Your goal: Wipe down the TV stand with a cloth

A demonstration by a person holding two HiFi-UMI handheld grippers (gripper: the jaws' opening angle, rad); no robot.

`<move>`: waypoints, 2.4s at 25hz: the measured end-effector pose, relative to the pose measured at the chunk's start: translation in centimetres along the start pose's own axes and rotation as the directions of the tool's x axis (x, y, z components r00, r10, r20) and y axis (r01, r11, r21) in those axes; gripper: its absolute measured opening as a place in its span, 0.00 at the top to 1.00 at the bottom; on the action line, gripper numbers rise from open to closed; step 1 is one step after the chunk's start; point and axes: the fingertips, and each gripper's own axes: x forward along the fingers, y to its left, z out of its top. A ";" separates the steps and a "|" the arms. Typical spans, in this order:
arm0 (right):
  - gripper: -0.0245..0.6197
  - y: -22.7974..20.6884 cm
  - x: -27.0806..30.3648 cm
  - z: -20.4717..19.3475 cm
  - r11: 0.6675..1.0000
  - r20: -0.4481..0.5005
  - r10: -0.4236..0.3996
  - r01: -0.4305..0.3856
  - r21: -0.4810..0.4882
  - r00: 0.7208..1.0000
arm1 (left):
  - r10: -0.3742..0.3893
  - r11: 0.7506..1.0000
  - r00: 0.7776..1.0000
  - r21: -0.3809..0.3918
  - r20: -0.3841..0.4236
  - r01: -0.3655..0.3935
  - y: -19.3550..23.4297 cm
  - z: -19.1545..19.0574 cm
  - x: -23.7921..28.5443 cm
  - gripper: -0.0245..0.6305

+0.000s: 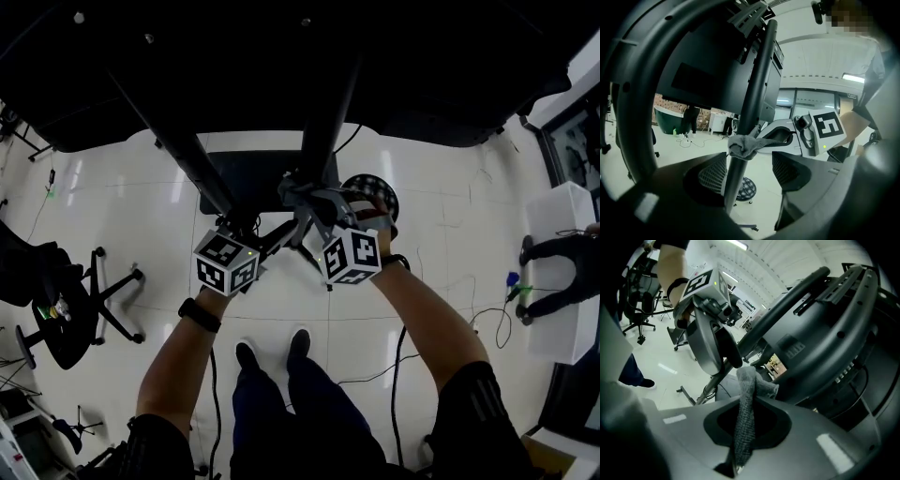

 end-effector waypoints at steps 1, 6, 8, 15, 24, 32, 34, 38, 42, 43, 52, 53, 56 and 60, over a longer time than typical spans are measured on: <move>0.94 0.8 0.7 -0.6 1.000 -0.006 0.011 -0.011 0.011 1.000 | 0.002 1.000 1.000 -0.006 -0.010 -0.002 0.4 -0.9 0.2 0.46; 0.94 4.9 3.5 -3.3 0.998 -0.035 0.057 -0.055 0.033 0.998 | 0.005 0.999 0.998 -0.034 -0.056 -0.007 2.0 -6.1 1.0 0.46; 0.94 6.5 4.6 -4.3 0.996 -0.047 0.078 -0.076 0.036 0.996 | 0.003 0.999 0.998 -0.049 -0.070 -0.006 2.6 -8.0 1.4 0.46; 0.94 11.5 8.5 -8.4 0.987 -0.104 0.154 -0.149 0.053 0.983 | 0.007 0.995 0.993 -0.094 -0.115 -0.018 4.7 -13.6 3.1 0.46; 0.94 17.2 12.8 -12.8 0.971 -0.169 0.239 -0.233 0.053 0.956 | 0.011 0.990 0.989 -0.139 -0.145 -0.032 6.0 -18.9 5.1 0.46; 0.94 19.5 14.4 -14.6 0.961 -0.215 0.276 -0.264 0.084 0.937 | 0.016 0.984 0.985 -0.172 -0.173 -0.046 6.0 -22.0 4.4 0.46; 0.94 19.7 14.4 -14.6 0.959 -0.222 0.282 -0.265 0.104 0.933 | 0.017 0.983 0.986 -0.176 -0.166 -0.047 5.9 -21.9 4.1 0.46; 0.94 19.1 13.0 -12.1 0.953 -0.170 0.285 -0.260 0.158 0.943 | 0.027 0.983 0.990 -0.178 -0.141 -0.052 5.6 -20.5 3.0 0.46; 0.94 16.3 9.0 -6.9 0.947 -0.053 0.241 -0.223 0.229 0.969 | 0.040 0.985 0.995 -0.165 -0.094 -0.055 4.8 -16.6 0.7 0.46; 0.94 15.3 7.7 -5.6 0.945 -0.025 0.224 -0.211 0.251 0.974 | 0.041 0.987 0.996 -0.152 -0.080 -0.053 4.4 -15.3 -0.1 0.46; 0.94 8.9 -5.3 5.4 0.926 0.148 0.080 -0.129 0.356 0.986 | 0.026 1.000 0.999 0.001 0.038 -0.026 -1.5 -3.3 -9.6 0.46; 0.94 8.6 -6.7 6.5 0.928 0.160 0.069 -0.122 0.353 0.985 | 0.022 1.000 0.999 0.015 0.050 -0.023 -2.4 -2.3 -10.6 0.46; 0.94 8.2 -10.8 9.7 0.927 0.191 0.044 -0.111 0.357 0.981 | 0.008 0.999 0.996 0.034 0.089 -0.011 -5.6 0.2 -13.4 0.46; 0.94 6.5 -16.3 13.2 0.913 0.224 -0.035 -0.060 0.403 0.974 | 0.004 0.997 0.987 0.077 0.160 -0.016 -9.2 3.9 -16.3 0.46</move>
